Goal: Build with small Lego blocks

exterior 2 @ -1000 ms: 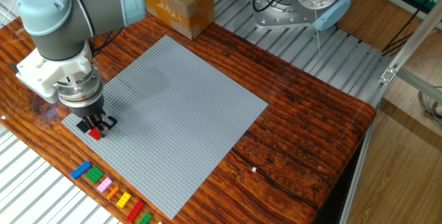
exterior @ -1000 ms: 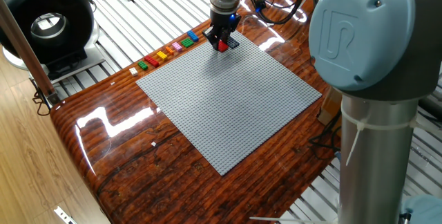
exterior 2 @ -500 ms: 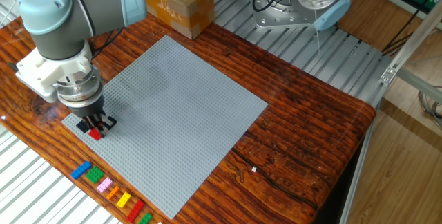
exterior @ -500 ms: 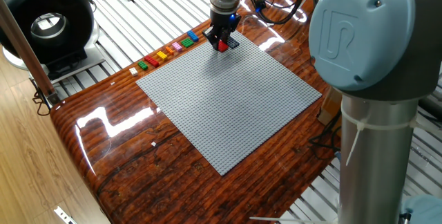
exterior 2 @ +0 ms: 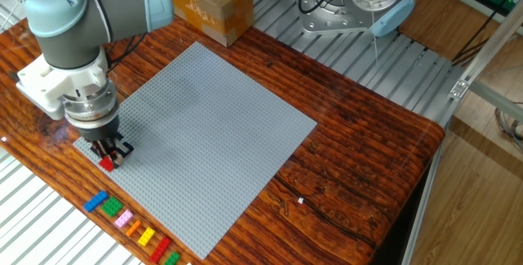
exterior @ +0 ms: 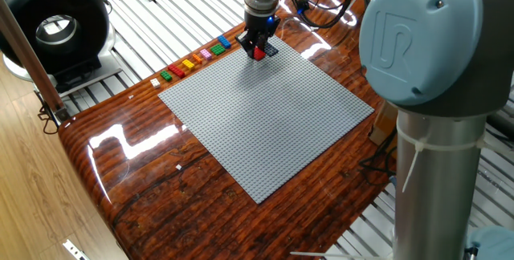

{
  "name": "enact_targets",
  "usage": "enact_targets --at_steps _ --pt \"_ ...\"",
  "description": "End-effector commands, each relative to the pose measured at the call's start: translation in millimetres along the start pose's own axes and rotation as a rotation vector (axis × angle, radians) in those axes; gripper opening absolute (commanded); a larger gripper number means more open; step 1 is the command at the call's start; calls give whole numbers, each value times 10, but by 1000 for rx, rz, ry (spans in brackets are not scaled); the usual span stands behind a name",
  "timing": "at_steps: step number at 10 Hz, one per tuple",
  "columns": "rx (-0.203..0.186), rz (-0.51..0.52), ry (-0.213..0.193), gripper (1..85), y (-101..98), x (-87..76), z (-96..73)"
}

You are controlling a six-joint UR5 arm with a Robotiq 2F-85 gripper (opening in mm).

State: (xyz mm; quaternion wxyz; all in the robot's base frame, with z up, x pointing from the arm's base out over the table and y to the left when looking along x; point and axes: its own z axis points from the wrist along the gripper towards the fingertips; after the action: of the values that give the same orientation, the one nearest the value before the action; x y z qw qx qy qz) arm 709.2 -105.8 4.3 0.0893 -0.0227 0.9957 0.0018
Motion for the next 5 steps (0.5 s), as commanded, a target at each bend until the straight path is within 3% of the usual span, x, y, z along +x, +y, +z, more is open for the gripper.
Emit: enact_targets --at_steps 1,5 --pt "-21 11 -23 393 23 -66 -3" --pt "-30 7 -24 403 20 -46 14"
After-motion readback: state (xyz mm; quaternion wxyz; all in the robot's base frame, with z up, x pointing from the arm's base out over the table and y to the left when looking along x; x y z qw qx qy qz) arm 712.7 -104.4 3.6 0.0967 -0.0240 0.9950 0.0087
